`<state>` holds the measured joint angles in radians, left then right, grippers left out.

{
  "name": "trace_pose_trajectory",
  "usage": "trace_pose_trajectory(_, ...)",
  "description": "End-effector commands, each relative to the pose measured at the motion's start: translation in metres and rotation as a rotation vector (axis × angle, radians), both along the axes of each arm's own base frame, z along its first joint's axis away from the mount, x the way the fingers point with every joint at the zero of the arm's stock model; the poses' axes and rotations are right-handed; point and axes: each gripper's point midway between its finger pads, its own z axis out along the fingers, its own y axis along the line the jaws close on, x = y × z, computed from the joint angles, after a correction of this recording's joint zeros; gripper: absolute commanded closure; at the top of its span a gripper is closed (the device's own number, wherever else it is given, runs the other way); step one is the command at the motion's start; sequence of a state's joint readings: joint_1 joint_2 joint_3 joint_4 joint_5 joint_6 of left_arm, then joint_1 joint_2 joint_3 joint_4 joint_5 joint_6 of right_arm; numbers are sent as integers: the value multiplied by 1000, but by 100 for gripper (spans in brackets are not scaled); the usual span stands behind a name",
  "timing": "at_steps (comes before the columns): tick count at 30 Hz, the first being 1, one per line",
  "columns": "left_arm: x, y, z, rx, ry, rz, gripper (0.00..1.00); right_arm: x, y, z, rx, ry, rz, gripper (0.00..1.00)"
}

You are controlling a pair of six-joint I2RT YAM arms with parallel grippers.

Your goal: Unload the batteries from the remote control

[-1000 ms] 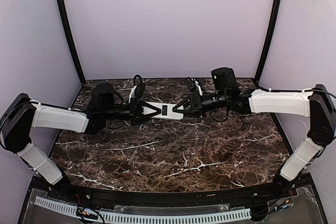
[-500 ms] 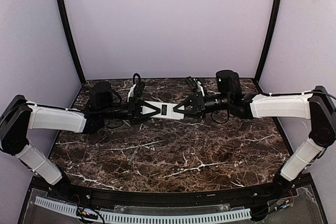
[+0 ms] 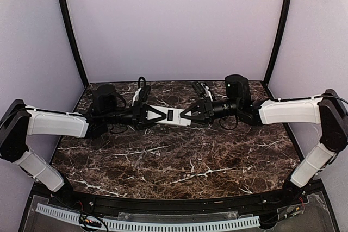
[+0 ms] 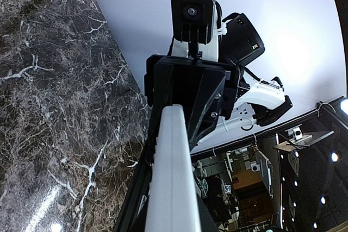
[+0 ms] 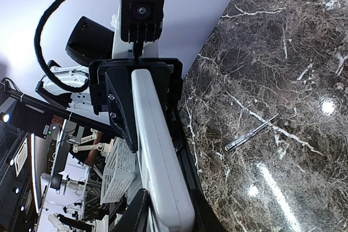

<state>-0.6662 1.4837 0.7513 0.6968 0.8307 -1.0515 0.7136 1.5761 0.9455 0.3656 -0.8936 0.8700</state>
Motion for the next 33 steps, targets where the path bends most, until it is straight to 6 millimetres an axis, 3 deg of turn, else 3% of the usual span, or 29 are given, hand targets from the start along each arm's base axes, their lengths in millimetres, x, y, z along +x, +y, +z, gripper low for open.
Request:
trace_pose_trajectory(1, 1, 4, 21, -31, -58, 20, 100, -6, -1, 2, 15, -17, 25, 75)
trace_pose_trajectory(15, 3, 9, 18, -23, -58, 35, 100, -3, -6, -4, -27, -28, -8, 72)
trace_pose_trajectory(33, 1, 12, 15, -14, -56, 43, 100, 5, -15, -5, -63, -50, -62, 78)
